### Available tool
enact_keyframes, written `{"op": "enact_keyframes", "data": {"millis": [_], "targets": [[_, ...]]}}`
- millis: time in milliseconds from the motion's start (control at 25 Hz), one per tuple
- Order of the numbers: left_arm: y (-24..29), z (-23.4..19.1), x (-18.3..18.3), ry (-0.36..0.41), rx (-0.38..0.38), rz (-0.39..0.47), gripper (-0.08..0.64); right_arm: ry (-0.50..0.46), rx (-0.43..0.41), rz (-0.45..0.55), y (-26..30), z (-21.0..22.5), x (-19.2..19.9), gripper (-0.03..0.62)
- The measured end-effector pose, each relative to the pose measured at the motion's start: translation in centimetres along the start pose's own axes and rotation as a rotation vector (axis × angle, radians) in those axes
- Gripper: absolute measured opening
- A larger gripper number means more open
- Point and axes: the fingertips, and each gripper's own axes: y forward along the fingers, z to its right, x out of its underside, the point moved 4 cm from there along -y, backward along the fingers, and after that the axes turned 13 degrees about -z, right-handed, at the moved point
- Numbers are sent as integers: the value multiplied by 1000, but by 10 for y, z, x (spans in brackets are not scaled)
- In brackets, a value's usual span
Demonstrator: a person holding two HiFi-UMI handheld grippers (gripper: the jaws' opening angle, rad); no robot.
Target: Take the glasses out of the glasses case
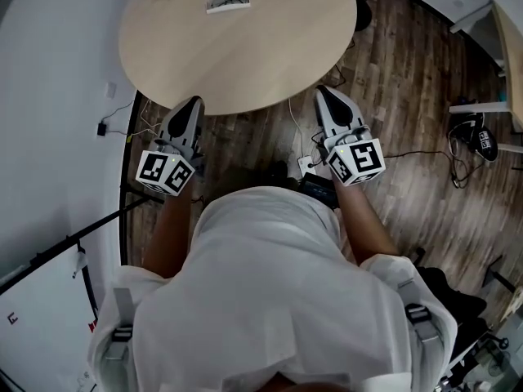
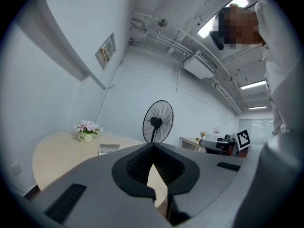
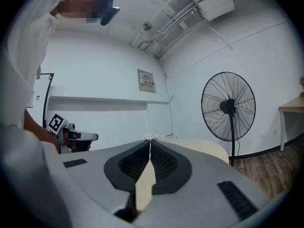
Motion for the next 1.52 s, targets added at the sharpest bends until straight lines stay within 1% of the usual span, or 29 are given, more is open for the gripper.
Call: {"op": "enact_keyframes", "data": {"millis": [200,400,560,760,920,1120,1360,1520], "targets": [[31,-23,-15,15,10,2,14,19,36,0,28,29,-4,26],[67,-50,-40,32,15,3,14,38,71,-21,57,57,-6,25],[99,-80,-59,41,34,19,14,14,64,-62,93,65,-15,25],[136,-121,-75,81,46,13,14,3,69,-69,147,82,-30,26],[158,-161,-89,105,49,-15,14,-9,71,-79,188,89,-44,26],[178,-202,-99,114,100,-91,14,-10,87,-104,233,93,-55,26],[204,-237,-99,152,136,-149,14,2,94,-107,272,92,-56,26],[221,-248,-98,214,178,-183,14,-6,103,-112,284,95,-60,26]]}}
